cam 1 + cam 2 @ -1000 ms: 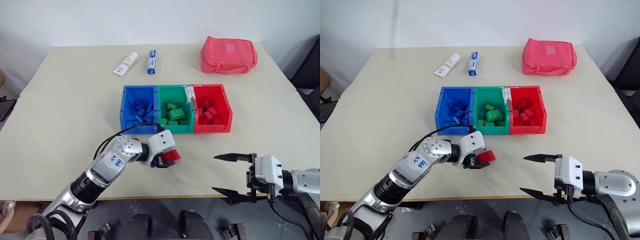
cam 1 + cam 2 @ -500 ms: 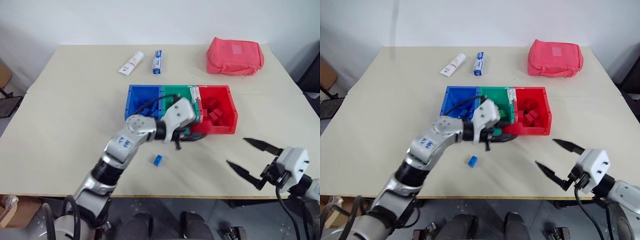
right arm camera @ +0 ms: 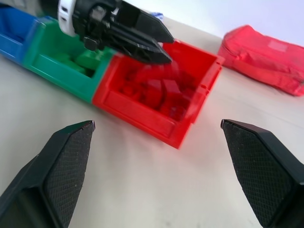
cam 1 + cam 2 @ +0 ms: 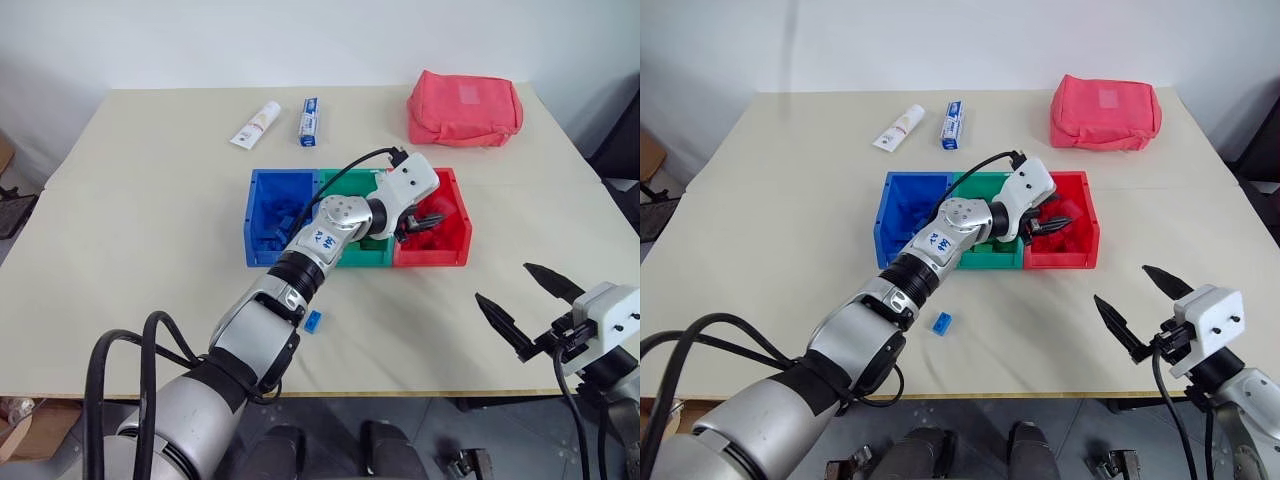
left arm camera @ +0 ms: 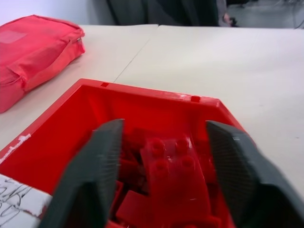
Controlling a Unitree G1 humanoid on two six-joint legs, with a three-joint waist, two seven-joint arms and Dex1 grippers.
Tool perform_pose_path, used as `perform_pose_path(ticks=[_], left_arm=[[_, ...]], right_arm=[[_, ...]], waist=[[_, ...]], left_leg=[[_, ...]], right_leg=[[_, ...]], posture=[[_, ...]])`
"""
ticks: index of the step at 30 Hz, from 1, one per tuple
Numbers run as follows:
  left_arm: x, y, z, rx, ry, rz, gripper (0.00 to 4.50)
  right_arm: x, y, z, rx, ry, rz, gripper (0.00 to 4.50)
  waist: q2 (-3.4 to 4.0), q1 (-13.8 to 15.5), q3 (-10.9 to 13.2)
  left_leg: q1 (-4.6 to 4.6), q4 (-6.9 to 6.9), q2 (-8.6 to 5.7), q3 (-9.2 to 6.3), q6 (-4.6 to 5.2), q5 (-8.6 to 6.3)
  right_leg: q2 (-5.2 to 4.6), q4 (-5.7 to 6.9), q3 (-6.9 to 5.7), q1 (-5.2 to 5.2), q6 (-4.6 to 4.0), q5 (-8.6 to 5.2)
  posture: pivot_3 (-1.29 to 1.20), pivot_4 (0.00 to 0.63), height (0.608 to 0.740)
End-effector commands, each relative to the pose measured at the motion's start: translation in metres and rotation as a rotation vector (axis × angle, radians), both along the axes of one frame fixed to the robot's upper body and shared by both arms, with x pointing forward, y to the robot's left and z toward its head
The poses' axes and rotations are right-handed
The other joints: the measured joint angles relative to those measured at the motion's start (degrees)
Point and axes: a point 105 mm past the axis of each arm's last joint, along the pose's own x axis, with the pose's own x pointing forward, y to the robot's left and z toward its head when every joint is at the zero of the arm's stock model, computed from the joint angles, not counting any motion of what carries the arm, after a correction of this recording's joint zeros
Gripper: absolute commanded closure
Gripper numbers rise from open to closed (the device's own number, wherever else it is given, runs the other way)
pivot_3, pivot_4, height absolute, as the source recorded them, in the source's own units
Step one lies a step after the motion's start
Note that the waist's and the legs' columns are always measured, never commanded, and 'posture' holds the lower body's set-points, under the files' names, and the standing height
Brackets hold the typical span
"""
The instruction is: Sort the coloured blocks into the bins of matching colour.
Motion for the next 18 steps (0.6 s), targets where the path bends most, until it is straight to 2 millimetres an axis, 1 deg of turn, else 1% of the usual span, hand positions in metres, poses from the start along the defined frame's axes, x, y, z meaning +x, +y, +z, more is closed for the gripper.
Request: perform_pose_path(ticks=[1, 2, 3, 6, 7, 8, 9, 10, 11, 13, 16, 18], left_arm=[[-0.010, 0.002, 0.035, -0.100, -0.142, -0.083, 0.48], [-0.013, 0.005, 0.040, -0.123, -0.172, -0.103, 0.20], [-0.014, 0.010, 0.043, -0.131, -0.205, -0.105, 0.05], [-0.020, 0.032, 0.046, -0.144, -0.252, -0.116, 0.05], [-0.024, 0.042, 0.047, -0.159, -0.268, -0.126, 0.05], [-0.028, 0.056, 0.046, -0.168, -0.273, -0.127, 0.05], [-0.036, 0.071, 0.048, -0.198, -0.297, -0.141, 0.05], [-0.048, 0.089, 0.049, -0.253, -0.300, -0.179, 0.05], [-0.056, 0.106, 0.045, -0.267, -0.285, -0.183, 0.05], [-0.070, 0.135, 0.032, -0.253, -0.275, -0.178, 0.05], [-0.086, 0.184, 0.006, -0.157, -0.238, -0.087, 0.05], [-0.095, 0.210, -0.003, -0.120, -0.199, -0.008, 0.05]], right_arm=[[-0.003, 0.007, 0.007, -0.007, -0.033, 0.018, 0.00], [-0.002, 0.009, 0.006, -0.011, -0.029, 0.029, 0.00], [-0.002, 0.011, 0.005, -0.020, -0.025, 0.048, 0.00], [0.001, 0.020, 0.004, -0.027, -0.025, 0.115, 0.00], [0.002, 0.022, 0.004, -0.029, -0.026, 0.141, 0.00], [0.003, 0.026, 0.004, -0.037, -0.024, 0.177, 0.00], [0.004, 0.030, 0.003, -0.052, -0.020, 0.211, 0.00], [0.005, 0.034, 0.002, -0.068, -0.013, 0.246, 0.00], [0.007, 0.037, 0.001, -0.085, -0.006, 0.278, 0.00], [0.010, 0.040, -0.001, -0.112, 0.004, 0.325, 0.00], [0.016, 0.046, -0.002, -0.142, 0.013, 0.392, 0.00], [0.020, 0.050, -0.001, -0.148, 0.015, 0.431, 0.00]], waist=[[0.00, 0.00, 0.00], [0.01, -0.02, -0.01], [0.01, -0.09, -0.01], [0.05, -0.53, -0.03], [0.05, -0.69, -0.03], [0.08, -1.19, -0.05], [0.10, -1.27, -0.06], [0.11, -1.51, -0.06], [0.17, -2.06, -0.10], [0.18, -2.22, -0.10], [0.19, -2.32, -0.11], [0.20, -2.20, -0.12]], left_leg=[[0.00, 0.04, 0.00, 0.00, 0.00, 0.00], [0.00, 0.06, 0.00, 0.00, 0.00, 0.00], [0.01, 0.06, 0.01, 0.00, 0.00, 0.00], [0.01, 0.04, 0.03, 0.00, 0.00, 0.00], [0.02, 0.03, 0.04, 0.00, -0.01, 0.00], [0.01, 0.04, 0.04, -0.01, -0.01, 0.00], [0.02, 0.03, 0.05, -0.02, -0.01, 0.00], [0.02, 0.03, 0.06, -0.03, -0.01, 0.00], [0.04, 0.03, 0.09, -0.04, -0.02, 0.00], [0.08, -0.01, 0.12, -0.08, -0.03, -0.01], [0.10, 0.03, 0.14, -0.17, -0.07, -0.02], [0.11, 0.05, 0.13, -0.21, -0.07, -0.03]], right_leg=[[0.00, 0.01, 0.00, 0.03, 0.01, 0.01], [0.00, 0.02, 0.01, 0.03, 0.01, 0.01], [0.00, 0.04, 0.02, 0.03, 0.01, 0.01], [0.02, 0.06, 0.04, 0.01, 0.01, 0.01], [0.03, 0.06, 0.05, 0.01, 0.01, 0.01], [0.03, 0.08, 0.04, 0.01, 0.01, 0.01], [0.03, 0.08, 0.05, 0.01, 0.01, 0.01], [0.03, 0.11, 0.04, 0.00, 0.00, 0.01], [0.06, 0.09, 0.05, 0.00, 0.00, 0.01], [0.06, 0.12, 0.09, -0.01, -0.05, -0.01], [0.07, 0.12, 0.05, 0.01, -0.08, -0.02], [0.04, 0.07, 0.02, 0.08, -0.09, -0.02]], posture=[[0.00, 0.150, 0.740], [0.00, 0.150, 0.740], [0.00, 0.150, 0.740], [0.00, 0.150, 0.740], [0.00, 0.150, 0.740], [0.00, 0.150, 0.740], [0.00, 0.150, 0.740], [0.00, 0.150, 0.740], [0.00, 0.150, 0.740], [0.00, 0.150, 0.740], [0.00, 0.150, 0.740], [0.00, 0.150, 0.740]])
